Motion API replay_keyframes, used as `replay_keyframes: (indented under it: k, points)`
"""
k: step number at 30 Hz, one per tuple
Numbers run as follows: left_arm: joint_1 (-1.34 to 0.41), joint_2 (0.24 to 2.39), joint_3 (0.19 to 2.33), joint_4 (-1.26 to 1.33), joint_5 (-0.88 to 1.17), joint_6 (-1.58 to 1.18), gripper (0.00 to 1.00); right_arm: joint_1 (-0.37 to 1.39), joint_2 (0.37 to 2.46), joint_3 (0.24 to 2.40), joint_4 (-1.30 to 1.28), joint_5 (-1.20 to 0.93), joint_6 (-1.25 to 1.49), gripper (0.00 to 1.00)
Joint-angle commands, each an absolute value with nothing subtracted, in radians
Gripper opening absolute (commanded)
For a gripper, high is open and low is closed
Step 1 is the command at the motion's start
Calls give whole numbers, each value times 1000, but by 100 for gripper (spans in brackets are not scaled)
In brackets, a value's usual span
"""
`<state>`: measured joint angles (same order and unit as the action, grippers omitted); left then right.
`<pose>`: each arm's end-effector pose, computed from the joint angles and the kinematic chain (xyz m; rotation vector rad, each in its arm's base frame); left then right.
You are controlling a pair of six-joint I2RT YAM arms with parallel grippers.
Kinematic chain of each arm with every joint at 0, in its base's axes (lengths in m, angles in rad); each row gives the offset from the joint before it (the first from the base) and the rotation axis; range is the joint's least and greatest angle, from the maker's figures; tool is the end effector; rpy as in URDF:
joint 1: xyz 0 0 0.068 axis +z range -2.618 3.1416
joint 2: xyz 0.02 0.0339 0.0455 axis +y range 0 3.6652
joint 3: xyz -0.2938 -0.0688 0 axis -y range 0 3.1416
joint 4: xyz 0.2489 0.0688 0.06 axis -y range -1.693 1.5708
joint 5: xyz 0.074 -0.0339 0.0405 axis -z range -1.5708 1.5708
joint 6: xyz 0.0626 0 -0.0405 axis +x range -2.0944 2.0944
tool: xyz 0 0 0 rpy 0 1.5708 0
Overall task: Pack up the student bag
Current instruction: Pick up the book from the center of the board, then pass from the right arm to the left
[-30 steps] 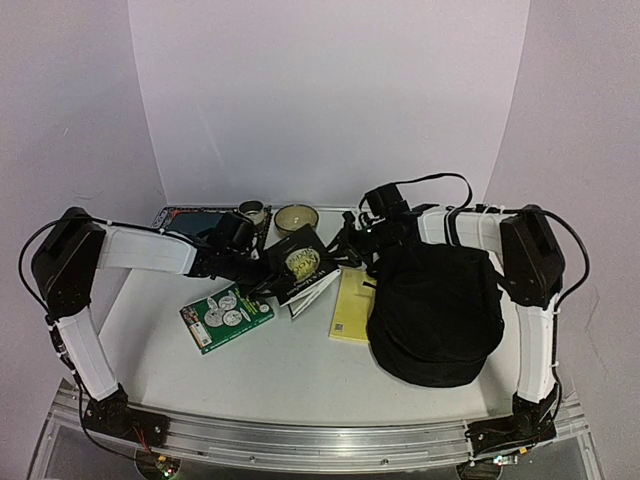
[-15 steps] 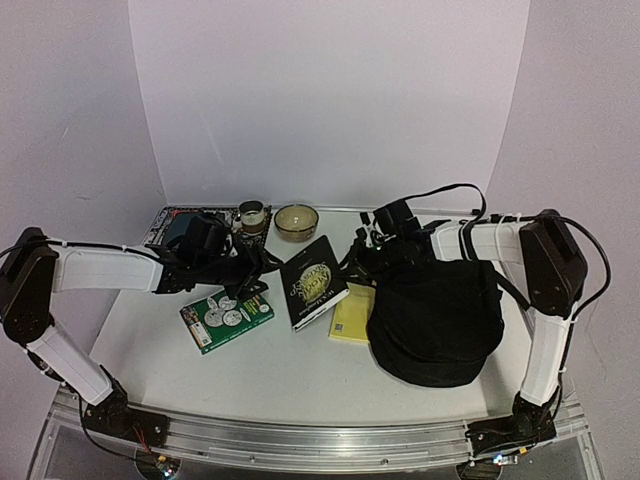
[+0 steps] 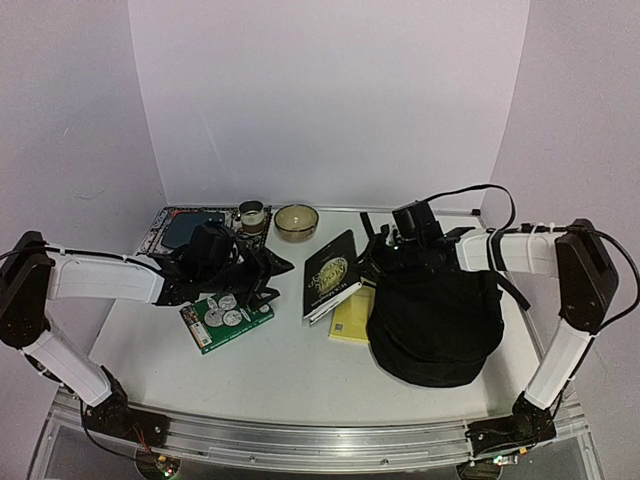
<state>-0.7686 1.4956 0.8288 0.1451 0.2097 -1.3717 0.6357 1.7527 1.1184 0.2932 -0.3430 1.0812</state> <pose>0.2410 -0.2512 0.2323 -0.5876 2.3933 -1.3729 0.3371 0.2749 0.2588 0.2209 2.1785 1.4077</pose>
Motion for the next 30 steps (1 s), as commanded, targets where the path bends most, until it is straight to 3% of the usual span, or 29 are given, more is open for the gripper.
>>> replay_keyframes:
  k: [1,22,30]
  points:
    - [-792,1526,828,258,187,-1462,75,635,1603,1089,459,-270,1147,0]
    - [-867,1801,894,685,296,-1708,76,635,1440,961,543,-154,1196,0]
    - [-880,1881,940,707,338,-1743,76,636,1421,964,586,-163,1215,0]
